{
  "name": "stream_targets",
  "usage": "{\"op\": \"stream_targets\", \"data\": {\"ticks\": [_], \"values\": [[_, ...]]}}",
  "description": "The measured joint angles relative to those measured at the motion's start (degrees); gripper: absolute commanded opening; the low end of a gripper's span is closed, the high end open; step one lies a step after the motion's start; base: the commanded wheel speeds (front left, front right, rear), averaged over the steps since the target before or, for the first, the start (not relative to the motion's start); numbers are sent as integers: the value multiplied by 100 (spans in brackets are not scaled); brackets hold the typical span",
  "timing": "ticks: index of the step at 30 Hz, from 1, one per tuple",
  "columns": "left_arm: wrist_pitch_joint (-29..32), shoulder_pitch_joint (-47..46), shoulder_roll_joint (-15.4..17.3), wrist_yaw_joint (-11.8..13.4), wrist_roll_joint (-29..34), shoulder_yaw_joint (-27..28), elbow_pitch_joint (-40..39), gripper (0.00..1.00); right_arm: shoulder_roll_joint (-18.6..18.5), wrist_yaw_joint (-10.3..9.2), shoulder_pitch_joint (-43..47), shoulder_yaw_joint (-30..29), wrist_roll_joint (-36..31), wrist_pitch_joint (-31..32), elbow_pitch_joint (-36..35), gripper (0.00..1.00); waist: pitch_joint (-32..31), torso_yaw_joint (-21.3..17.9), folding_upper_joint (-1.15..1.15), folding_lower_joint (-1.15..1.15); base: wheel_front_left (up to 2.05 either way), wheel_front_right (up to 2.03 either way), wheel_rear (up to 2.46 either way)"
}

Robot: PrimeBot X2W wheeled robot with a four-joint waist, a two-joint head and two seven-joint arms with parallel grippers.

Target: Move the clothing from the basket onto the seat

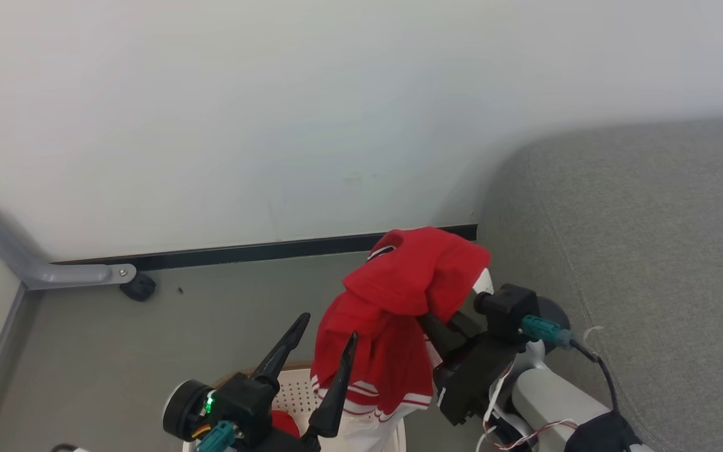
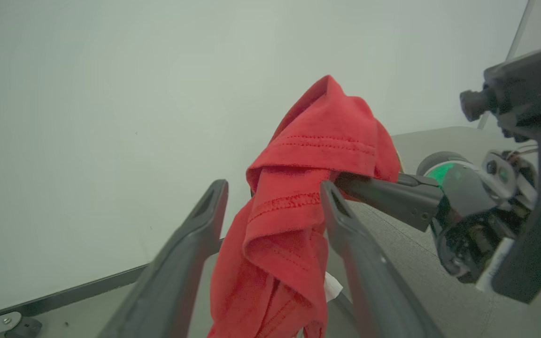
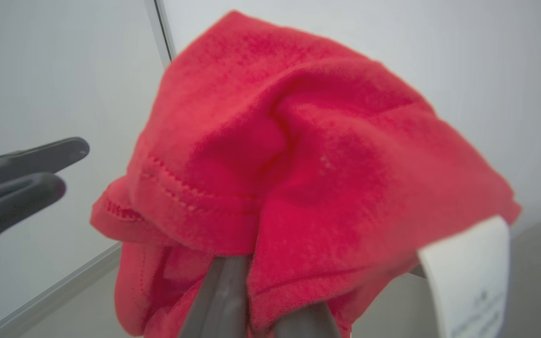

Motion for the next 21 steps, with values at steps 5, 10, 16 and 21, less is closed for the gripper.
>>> {"op": "stream_targets", "data": {"ticks": [5,10,16,21], "values": [[5,86,65,-2,151,-119,-10,100,-158,0,-13,-343,96,0,60,0,15,-166,0,0,0,0,0],[20,183,96,-10,190,-221,-21,100,-311,-3,-14,-624,113,-1,60,0,58,-329,0,0,0,0,0],[71,191,86,-65,201,-370,-24,100,-470,-70,-14,-922,114,-1,40,0,136,-525,0,0,0,0,0],[92,190,73,-115,211,-510,-49,100,-578,-157,-13,-1155,113,-2,-11,0,217,-702,0,0,0,0,0]]}}
